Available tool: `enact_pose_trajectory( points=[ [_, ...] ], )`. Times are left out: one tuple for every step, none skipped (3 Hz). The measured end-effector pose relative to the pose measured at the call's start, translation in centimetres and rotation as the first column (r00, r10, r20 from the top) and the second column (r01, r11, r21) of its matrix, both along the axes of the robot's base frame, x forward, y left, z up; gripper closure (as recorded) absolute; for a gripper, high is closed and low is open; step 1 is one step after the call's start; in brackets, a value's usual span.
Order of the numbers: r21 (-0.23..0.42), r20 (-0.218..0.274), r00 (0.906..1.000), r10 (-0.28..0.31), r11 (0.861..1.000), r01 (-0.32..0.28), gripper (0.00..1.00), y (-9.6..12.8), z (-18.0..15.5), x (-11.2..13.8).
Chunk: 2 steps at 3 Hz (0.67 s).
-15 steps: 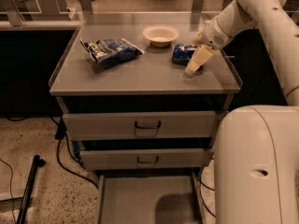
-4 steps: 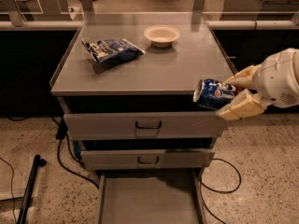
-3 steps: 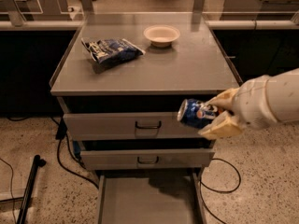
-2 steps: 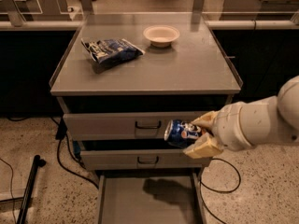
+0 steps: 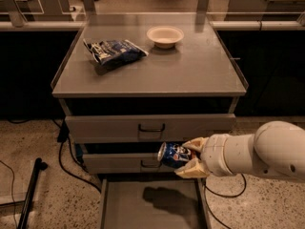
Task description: Place pepsi can into bottom drawer
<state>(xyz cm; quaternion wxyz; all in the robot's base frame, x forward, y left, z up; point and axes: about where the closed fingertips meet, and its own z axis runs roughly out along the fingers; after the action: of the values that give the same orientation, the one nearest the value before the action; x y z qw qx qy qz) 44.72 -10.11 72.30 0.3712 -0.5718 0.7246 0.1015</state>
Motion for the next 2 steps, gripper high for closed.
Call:
enact_pose_trajectory(
  points=[
    [0.035, -0.027, 0.9996, 0.003, 0.999, -0.002, 1.0, -0.59, -4.61, 0.84],
    [0.035, -0.027, 0.9996, 0.003, 0.999, -0.002, 1.0, -0.58, -4.61, 0.84]
  ],
)
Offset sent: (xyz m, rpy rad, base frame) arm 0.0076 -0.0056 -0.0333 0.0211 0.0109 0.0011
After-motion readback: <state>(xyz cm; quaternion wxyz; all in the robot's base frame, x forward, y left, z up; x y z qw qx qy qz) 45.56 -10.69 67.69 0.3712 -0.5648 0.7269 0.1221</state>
